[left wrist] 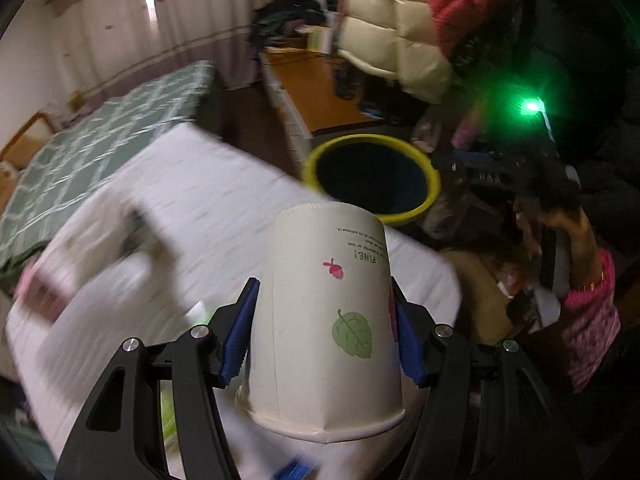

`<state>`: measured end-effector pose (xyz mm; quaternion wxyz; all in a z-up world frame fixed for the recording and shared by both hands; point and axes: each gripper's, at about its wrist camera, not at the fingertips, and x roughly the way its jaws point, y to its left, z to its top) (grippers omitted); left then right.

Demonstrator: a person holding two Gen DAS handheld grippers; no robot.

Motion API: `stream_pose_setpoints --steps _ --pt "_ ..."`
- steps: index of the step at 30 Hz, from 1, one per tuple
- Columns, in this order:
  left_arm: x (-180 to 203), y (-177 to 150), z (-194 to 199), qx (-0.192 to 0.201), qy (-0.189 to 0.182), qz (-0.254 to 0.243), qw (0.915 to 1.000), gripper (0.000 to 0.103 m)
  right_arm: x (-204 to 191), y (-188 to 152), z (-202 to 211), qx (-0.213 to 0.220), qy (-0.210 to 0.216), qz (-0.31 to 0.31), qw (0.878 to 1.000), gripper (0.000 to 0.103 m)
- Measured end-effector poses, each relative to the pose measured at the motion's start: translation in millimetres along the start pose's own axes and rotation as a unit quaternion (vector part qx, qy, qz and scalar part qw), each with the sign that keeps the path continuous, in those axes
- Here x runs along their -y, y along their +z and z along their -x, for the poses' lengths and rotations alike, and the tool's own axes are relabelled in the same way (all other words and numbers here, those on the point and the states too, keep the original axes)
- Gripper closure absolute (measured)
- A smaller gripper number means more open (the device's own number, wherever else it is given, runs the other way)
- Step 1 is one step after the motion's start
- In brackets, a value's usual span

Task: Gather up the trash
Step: 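Carry the paper cup over the yellow bin and open the left gripper, then grasp the white foam net with the right gripper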

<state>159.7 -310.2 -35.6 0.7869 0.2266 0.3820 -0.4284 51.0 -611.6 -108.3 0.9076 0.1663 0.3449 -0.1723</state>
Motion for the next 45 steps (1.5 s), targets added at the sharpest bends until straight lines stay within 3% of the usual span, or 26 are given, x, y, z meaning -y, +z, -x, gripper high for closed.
stream_pose_setpoints --steps 8,17,21,23,28,34,39,41,45 --pt "43 107 -106 -0.02 -0.034 -0.014 0.9991 0.042 46 -7 31 0.026 -0.03 -0.029 0.999 0.044" --pt "70 153 -198 -0.039 -0.029 -0.015 0.9987 0.039 84 -19 34 0.012 -0.049 -0.062 0.997 0.043" --pt "76 169 -216 -0.017 0.001 -0.017 0.9997 0.019 85 -20 32 0.008 -0.053 -0.067 0.996 0.04" --pt "73 172 -216 -0.011 0.013 -0.015 0.9997 0.014 82 -21 32 0.007 -0.05 -0.064 0.997 0.038" --pt "52 161 -167 0.016 0.026 0.009 0.9995 0.013 71 -22 33 0.008 -0.044 -0.056 0.997 0.037" --pt "7 116 -50 0.099 0.04 0.08 0.9911 0.005 51 -23 30 0.004 -0.02 -0.041 0.999 0.036" --pt "-44 30 42 0.148 0.102 0.159 0.9708 0.005 10 -24 17 -0.013 0.017 -0.002 1.0 0.036" --pt "-59 -3 66 0.15 0.132 0.18 0.9631 0.005 -12 -23 12 -0.019 0.034 0.018 0.999 0.036" --pt "-87 -82 105 0.136 0.222 0.235 0.9364 0.005 -65 -21 4 -0.03 0.08 0.065 0.994 0.036"
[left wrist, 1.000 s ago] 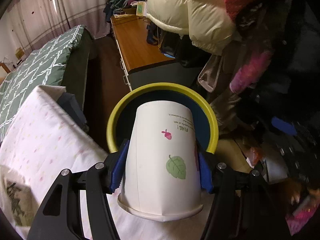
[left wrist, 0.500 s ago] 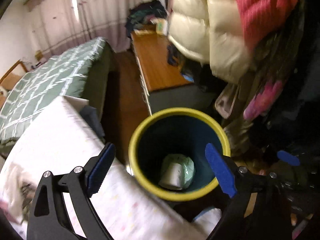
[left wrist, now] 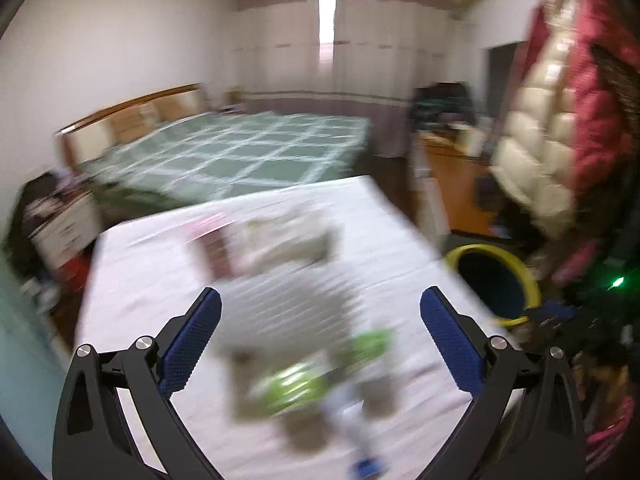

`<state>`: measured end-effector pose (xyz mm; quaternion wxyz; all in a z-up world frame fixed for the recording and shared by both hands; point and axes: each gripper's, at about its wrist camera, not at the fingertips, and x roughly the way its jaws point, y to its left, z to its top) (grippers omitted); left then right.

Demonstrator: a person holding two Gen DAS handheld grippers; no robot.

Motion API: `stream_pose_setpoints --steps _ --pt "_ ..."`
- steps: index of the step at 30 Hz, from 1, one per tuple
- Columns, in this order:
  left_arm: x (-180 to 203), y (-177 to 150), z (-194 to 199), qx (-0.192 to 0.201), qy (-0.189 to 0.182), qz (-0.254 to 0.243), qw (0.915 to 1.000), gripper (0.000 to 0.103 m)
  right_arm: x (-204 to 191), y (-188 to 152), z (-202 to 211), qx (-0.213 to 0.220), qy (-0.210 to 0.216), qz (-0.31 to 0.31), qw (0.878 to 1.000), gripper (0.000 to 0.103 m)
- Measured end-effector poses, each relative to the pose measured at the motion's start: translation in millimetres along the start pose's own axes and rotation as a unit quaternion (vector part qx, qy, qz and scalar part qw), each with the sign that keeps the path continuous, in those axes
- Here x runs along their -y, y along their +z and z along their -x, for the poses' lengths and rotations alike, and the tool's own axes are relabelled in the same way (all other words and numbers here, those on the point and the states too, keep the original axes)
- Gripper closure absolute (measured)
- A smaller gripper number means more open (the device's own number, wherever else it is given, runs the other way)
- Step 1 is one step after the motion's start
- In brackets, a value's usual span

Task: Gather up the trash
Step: 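Grasp the white foam net with the right gripper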

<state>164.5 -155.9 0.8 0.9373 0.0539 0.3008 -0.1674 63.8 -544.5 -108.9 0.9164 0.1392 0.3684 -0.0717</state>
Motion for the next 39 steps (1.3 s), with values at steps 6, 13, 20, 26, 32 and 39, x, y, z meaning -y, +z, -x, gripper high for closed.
stream_pose_setpoints --steps 6,13,20,26,32,39 --pt "-62 -53 14 -0.044 0.039 0.042 0.9974 0.005 -103 15 -20 -0.011 0.088 0.085 0.993 0.036" --pt "-91 -85 8 -0.058 0.028 0.063 0.9959 0.005 -206 18 -35 -0.013 0.159 0.153 0.975 0.036" --pt "-104 -88 11 -0.044 0.021 0.078 0.9958 0.005 -231 37 -69 -0.02 0.143 0.144 0.979 0.036" --pt "-109 -88 4 -0.051 0.018 0.09 0.9944 0.005 -233 42 -86 -0.054 0.182 0.127 0.973 0.037" --pt "-103 -87 -6 -0.057 0.007 0.086 0.9946 0.005 -241 37 -94 -0.079 0.199 0.129 0.968 0.055" --pt "-98 -90 -16 -0.065 0.0 0.085 0.9942 0.005 -237 36 -88 -0.077 0.224 0.114 0.965 0.089"
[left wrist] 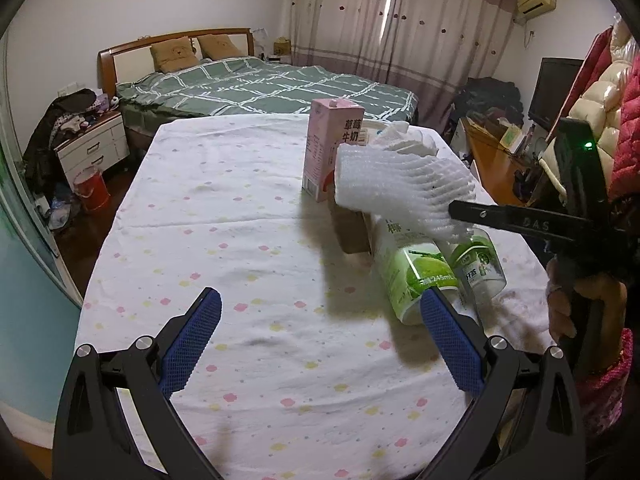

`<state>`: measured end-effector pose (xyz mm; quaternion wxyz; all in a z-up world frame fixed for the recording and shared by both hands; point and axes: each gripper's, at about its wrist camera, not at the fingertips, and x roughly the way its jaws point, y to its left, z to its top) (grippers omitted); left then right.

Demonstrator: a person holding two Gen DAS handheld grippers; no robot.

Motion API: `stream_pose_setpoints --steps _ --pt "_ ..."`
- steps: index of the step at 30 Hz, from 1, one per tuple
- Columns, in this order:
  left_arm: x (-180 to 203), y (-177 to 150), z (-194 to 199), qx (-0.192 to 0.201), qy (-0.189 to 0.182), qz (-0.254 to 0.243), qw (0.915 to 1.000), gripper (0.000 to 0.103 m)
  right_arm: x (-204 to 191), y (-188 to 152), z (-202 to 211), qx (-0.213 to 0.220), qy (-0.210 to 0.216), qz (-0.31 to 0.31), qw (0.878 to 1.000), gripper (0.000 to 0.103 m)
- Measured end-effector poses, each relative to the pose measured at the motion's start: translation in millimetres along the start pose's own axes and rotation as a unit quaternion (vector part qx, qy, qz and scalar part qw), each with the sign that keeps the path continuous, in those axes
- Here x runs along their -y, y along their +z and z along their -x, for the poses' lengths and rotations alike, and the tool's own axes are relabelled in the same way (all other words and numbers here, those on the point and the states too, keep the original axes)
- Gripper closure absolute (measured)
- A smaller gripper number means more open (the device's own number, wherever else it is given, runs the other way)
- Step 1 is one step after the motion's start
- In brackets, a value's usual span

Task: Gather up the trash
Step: 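Grasp the white foam net with the right gripper, then carry the foam net over the yellow bin and open the right gripper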

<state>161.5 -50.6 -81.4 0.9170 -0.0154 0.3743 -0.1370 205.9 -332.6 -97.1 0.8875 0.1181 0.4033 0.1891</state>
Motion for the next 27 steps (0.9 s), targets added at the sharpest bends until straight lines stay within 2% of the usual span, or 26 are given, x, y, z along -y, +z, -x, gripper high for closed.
stream_pose_setpoints --steps 8,13,18,23,26,27 --pt "5 -4 -8 -0.006 -0.003 -0.002 1.0 0.005 -15 -7 44 0.047 0.015 0.018 0.999 0.091" --pt "13 -5 -8 -0.006 -0.007 -0.01 0.9999 0.005 -19 -6 84 0.097 0.003 0.027 0.995 0.091" --pt "22 -6 -8 -0.007 -0.011 -0.02 0.9997 0.005 -3 -5 128 0.148 -0.026 0.013 0.989 0.091" --pt "33 -6 -11 -0.008 -0.017 -0.028 0.9994 0.005 42 -14 172 0.197 -0.116 -0.03 0.973 0.091" --pt "40 -7 -14 -0.01 -0.02 -0.032 0.9992 0.005 77 -28 191 0.211 -0.198 -0.063 0.955 0.091" --pt "44 -7 -15 -0.011 -0.021 -0.033 0.9992 0.005 86 -30 193 0.211 -0.212 -0.071 0.952 0.09"
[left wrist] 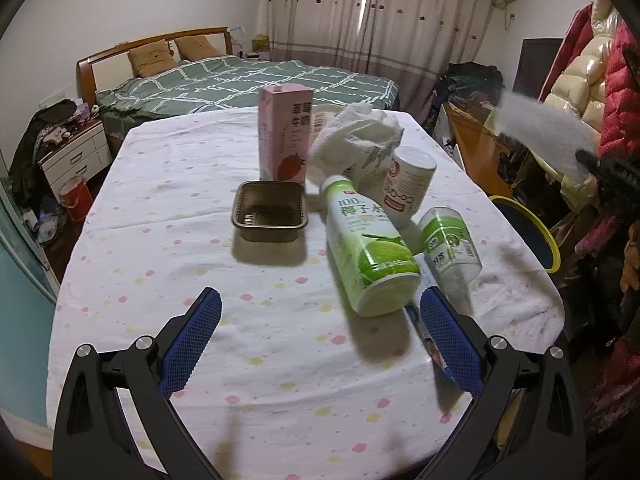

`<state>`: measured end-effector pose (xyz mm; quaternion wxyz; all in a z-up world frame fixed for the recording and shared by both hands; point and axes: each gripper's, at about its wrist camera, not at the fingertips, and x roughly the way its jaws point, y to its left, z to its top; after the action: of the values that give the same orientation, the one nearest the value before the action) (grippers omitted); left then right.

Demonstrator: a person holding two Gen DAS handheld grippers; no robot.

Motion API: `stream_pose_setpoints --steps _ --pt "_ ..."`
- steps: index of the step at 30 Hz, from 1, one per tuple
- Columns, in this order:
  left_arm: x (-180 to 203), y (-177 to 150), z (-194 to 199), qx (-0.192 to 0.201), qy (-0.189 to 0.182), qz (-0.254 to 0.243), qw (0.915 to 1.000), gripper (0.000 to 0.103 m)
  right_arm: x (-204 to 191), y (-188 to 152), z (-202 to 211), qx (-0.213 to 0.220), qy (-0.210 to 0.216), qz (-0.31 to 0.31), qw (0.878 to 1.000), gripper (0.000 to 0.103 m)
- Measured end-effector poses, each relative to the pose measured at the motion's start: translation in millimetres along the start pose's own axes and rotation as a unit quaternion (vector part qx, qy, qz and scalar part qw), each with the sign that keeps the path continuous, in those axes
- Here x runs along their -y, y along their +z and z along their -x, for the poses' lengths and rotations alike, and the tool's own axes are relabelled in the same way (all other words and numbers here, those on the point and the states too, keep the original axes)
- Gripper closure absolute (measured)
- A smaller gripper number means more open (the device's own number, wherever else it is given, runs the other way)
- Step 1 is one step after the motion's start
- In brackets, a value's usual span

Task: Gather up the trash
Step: 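Carry the foam net over the yellow bin and open the right gripper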

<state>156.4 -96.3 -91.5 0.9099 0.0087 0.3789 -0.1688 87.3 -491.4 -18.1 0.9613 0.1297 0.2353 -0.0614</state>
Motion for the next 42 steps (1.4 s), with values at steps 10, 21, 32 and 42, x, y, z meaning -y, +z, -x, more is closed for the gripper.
stream_pose_setpoints --steps 10,21,32,42 --pt "14 5 -6 0.0 0.003 -0.01 0.9999 0.005 110 -37 -43 -0.064 -0.14 -0.068 0.986 0.09" --pt "12 8 -8 -0.002 0.01 -0.003 0.9999 0.005 147 -60 -87 -0.116 -0.185 -0.098 0.971 0.081" --pt "-5 14 -10 0.008 0.028 0.01 0.9995 0.005 141 -56 -78 -0.098 -0.178 -0.1 0.974 0.064" --pt "-35 36 -44 0.004 0.075 0.011 0.9971 0.005 116 -53 -80 -0.102 -0.144 -0.084 0.981 0.062"
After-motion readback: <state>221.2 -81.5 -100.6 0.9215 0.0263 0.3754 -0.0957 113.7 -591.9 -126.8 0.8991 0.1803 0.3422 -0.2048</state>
